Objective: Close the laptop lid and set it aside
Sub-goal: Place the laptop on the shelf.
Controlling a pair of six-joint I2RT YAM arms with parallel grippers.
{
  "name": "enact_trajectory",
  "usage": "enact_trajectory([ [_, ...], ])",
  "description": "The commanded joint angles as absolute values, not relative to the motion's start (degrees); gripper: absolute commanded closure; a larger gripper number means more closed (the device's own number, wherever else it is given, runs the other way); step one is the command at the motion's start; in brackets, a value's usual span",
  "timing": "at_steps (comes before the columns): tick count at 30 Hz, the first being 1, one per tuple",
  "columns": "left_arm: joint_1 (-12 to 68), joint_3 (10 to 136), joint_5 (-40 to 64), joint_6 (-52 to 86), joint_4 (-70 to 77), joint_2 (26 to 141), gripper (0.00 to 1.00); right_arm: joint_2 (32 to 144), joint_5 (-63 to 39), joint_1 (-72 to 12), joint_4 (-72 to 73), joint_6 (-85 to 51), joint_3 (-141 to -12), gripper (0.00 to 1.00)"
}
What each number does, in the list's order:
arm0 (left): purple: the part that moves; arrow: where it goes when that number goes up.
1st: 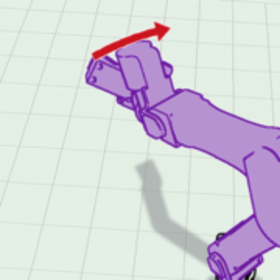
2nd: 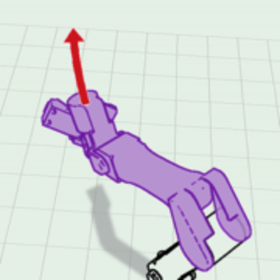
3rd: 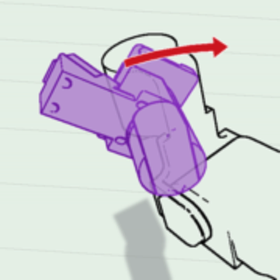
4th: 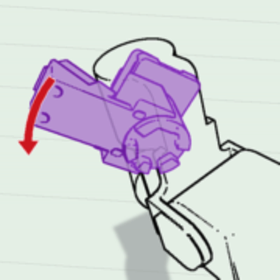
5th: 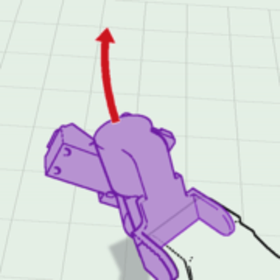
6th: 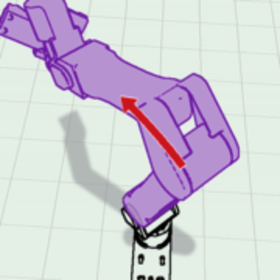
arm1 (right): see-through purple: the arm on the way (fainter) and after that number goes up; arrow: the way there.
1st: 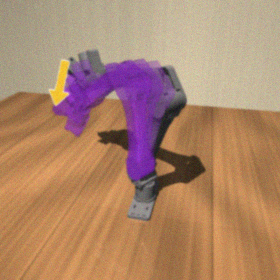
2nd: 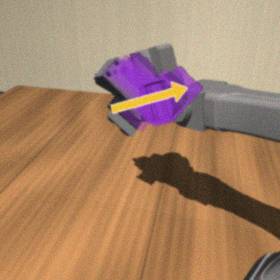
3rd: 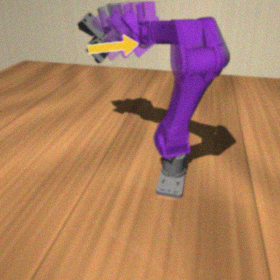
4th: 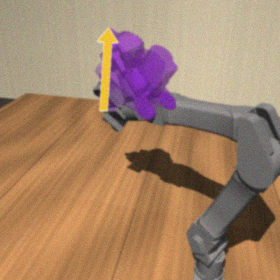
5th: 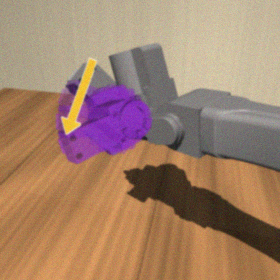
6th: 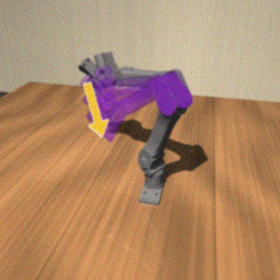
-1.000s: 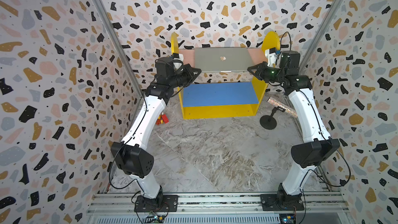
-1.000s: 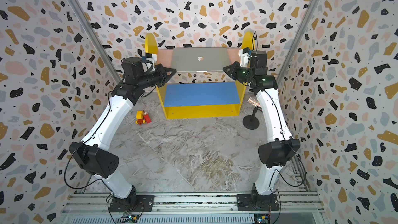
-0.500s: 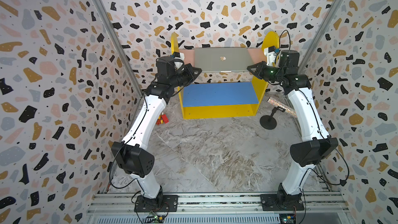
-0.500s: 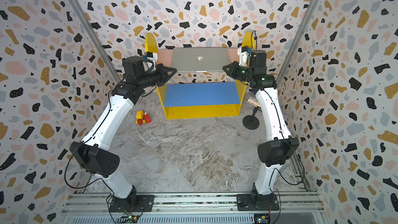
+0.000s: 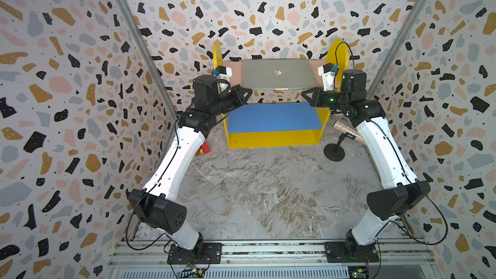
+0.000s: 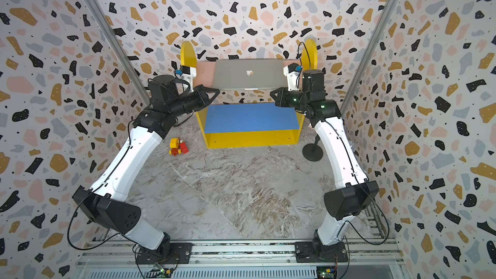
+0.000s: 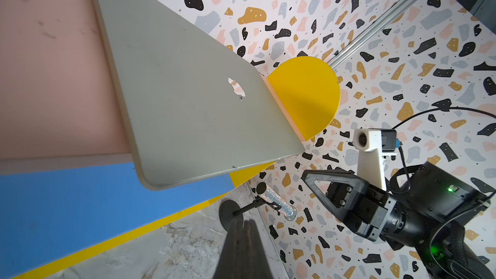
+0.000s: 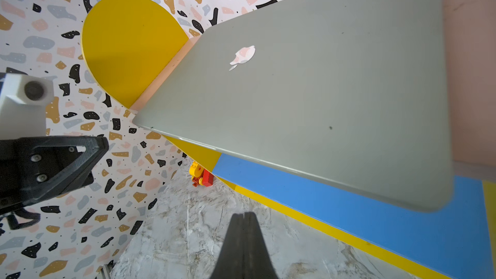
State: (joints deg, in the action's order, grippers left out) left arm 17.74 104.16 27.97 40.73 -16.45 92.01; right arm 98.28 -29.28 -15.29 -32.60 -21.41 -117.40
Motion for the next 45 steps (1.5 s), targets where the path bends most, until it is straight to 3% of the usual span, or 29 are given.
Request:
enact_trajectory([
  [1,17.9,104.0,28.1,38.3,-13.4,91.8,1.0,97.4,-28.1,-15.3,-31.8,-19.1,-119.1,1.0],
  [45,17.9,116.3,27.3,36.8,-17.3,103.2,1.0,106.6,-26.0,-15.3,-31.0,-17.9,-129.5,1.0],
])
